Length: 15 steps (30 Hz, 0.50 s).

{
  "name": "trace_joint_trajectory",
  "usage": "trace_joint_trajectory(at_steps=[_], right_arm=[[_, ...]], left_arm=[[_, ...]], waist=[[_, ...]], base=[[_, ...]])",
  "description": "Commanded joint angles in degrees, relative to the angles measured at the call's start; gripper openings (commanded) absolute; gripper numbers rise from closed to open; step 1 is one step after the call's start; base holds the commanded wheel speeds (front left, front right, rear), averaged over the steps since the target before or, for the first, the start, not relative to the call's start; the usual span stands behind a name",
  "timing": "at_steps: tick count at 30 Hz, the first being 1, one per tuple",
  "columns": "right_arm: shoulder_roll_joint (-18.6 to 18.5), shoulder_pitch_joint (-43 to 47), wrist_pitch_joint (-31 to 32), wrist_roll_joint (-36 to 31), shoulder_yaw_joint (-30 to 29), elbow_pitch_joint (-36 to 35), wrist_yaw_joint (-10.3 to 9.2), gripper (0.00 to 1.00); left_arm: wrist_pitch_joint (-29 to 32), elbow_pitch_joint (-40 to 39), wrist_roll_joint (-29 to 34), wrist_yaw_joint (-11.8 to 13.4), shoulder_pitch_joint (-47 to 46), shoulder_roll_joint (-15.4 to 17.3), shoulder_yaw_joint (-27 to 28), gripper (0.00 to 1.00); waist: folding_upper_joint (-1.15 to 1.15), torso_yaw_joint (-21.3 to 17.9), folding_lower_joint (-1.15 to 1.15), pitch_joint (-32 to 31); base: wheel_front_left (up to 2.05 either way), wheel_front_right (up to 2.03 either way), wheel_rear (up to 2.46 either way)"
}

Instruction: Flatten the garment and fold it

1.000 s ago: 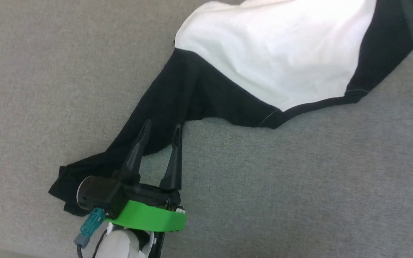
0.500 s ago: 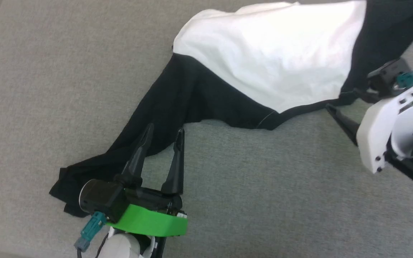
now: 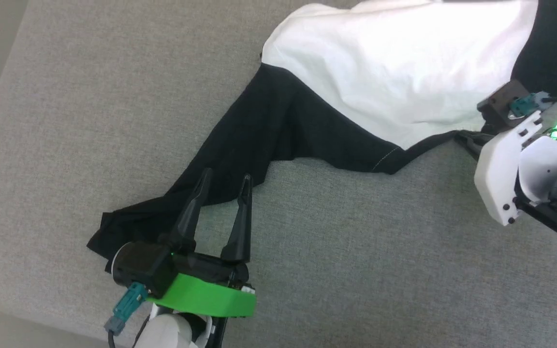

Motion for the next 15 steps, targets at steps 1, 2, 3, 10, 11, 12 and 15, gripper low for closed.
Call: trace_joint_trajectory(at_steps=[1,2,3,10,11,12,15], right_arm=[[-0.2,0.5,-0.8,0.9,-0.7,-0.4,-0.09,0.0],[-0.2,0.8,-1.2,1.5,-1.3,-1.0,-0.09,0.0],[-0.3,1.5,-1.4,2.2,-1.9,-2.0,-0.09,0.0],[-2.8,13.1,2.5,6.7,-6.0,-12.3,-0.09,0.0],[-3.0,16.0,3.7,7.6,-7.4,-14.1,-0.09,0.0],[-3.1,18.2,4.6,8.1,-8.7,-15.6,-0.09,0.0],[-3.2,26.4,8.1,8.6,-13.0,-20.5,-0.09,0.0]], left_arm=[[-0.3,0.1,-0.4,0.2,0.2,-0.3,0.4,1.0],[-0.3,0.1,-0.4,0.1,0.4,-0.3,0.6,1.0],[-0.3,0.1,-0.3,0.1,0.6,-0.3,0.8,1.0],[-0.3,0.8,-0.2,-0.3,2.3,-0.3,1.8,1.0],[-0.3,0.9,-0.3,-0.3,2.6,-0.3,1.9,1.0],[-0.3,0.9,-0.3,-0.3,2.8,-0.3,1.9,1.0],[-0.3,1.0,-0.4,-0.3,3.4,-0.3,2.2,1.0]], waist=[[0.0,-1.5,0.0,-2.2],[0.0,-1.9,0.0,-2.7],[0.0,-2.5,0.0,-3.4],[0.0,-6.2,0.0,-7.1],[0.0,-6.7,0.0,-7.6],[0.0,-7.1,0.0,-7.9],[0.0,-8.2,0.0,-8.9]], base=[[0.0,0.0,0.0],[0.0,0.0,0.0],[0.0,0.0,0.0],[0.0,0.0,0.0],[0.0,0.0,0.0],[0.0,0.0,0.0],[0.0,0.0,0.0]])
